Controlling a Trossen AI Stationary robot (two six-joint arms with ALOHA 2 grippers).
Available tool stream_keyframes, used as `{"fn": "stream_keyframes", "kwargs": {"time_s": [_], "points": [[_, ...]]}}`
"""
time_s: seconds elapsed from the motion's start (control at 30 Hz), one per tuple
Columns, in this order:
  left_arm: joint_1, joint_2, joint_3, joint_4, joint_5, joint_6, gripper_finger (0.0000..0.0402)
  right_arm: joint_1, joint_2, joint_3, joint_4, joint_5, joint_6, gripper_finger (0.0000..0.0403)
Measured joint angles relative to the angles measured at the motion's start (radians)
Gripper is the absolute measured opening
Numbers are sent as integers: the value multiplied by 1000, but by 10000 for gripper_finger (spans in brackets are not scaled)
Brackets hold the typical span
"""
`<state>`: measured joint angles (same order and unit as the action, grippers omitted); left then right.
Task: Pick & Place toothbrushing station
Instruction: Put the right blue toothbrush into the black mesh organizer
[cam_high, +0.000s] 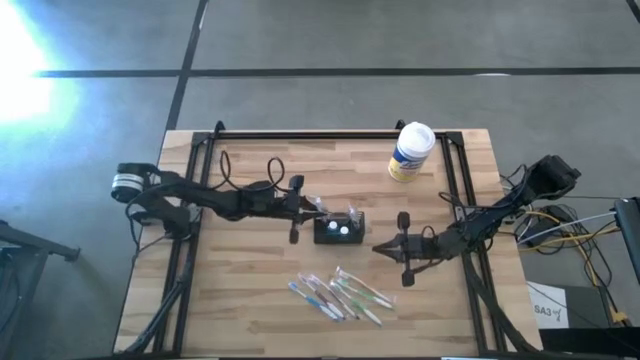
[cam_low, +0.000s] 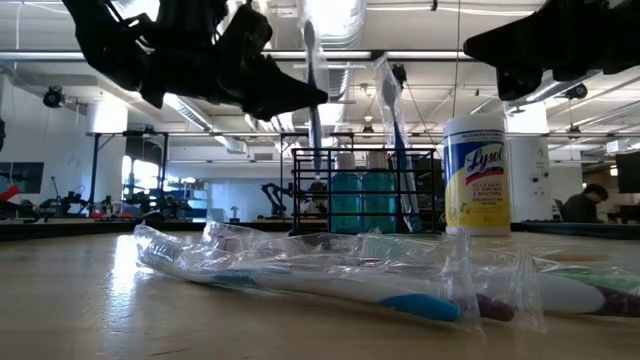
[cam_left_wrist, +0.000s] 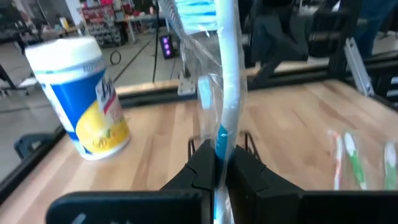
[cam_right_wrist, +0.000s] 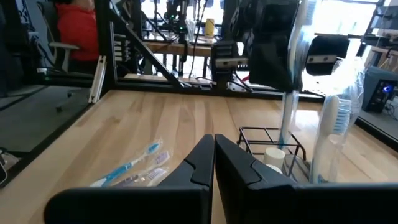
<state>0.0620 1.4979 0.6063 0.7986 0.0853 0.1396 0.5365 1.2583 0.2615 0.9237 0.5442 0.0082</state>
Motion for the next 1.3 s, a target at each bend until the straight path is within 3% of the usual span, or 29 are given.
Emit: {"fn": "stream_keyframes", "kwargs": {"time_s": [0.77, 1.0, 1.3], "points": [[3, 130, -44, 86, -23, -67, 38, 0, 1, 0, 45, -2, -5, 8], [3, 119, -44, 83, -57, -97, 102, 0, 1, 0, 37, -2, 11, 8], [3, 99, -45, 69, -81, -139, 238, 0, 1, 0, 37, -2, 16, 8]]}}
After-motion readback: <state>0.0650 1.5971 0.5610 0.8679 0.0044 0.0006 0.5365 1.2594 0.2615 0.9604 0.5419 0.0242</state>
